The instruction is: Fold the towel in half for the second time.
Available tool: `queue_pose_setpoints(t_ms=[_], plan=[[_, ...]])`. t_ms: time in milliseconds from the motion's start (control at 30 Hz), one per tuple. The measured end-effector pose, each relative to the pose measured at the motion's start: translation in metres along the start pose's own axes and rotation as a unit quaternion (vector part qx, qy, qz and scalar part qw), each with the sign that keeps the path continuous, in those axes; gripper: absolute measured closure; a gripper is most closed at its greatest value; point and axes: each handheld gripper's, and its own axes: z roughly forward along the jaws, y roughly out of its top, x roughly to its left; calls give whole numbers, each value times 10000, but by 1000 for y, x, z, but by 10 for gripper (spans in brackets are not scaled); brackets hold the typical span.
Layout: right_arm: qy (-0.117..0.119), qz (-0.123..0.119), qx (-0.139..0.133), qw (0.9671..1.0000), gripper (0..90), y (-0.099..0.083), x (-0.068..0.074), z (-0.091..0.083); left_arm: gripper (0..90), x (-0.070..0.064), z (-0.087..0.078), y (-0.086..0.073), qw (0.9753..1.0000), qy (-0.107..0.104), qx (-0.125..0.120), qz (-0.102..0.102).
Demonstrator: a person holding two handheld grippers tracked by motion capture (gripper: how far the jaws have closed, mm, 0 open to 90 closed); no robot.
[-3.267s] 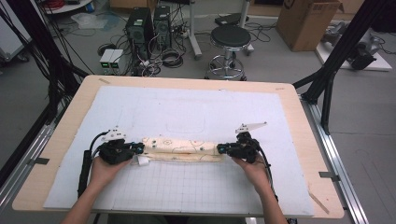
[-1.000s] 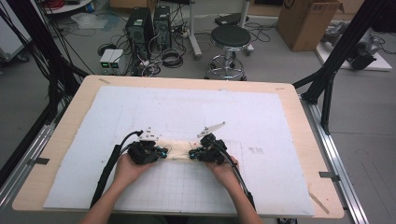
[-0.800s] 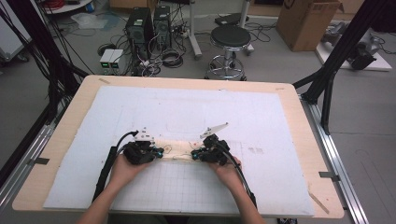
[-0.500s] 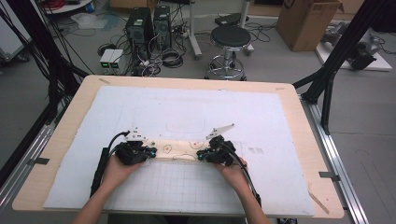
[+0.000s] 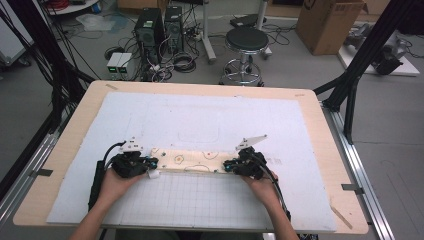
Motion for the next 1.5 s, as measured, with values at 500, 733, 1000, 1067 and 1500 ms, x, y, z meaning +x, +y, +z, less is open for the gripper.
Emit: queue_pose_setpoints(t_ms=[500, 733, 1000, 1067, 1500], plan=[[-95, 15, -323, 9994, 751, -19, -8, -17, 835, 0, -1, -5, 9999, 31, -120, 37], [-199, -16, -428, 9989, 719, -22, -7, -17, 831, -3, 0, -7, 9998, 79, -173, 101], [-191, -92, -644, 9977, 658, -22, -6, -22, 763, -6, -7, -5, 9991, 216, -259, 247], [-312, -162, -458, 9983, 654, -23, -5, -19, 763, -6, -5, -6, 9994, 177, -191, 211], [-379, 500, -722, 9954, 520, -7, -31, -22, 559, 20, 1, 8, 9951, 301, -578, -749]])
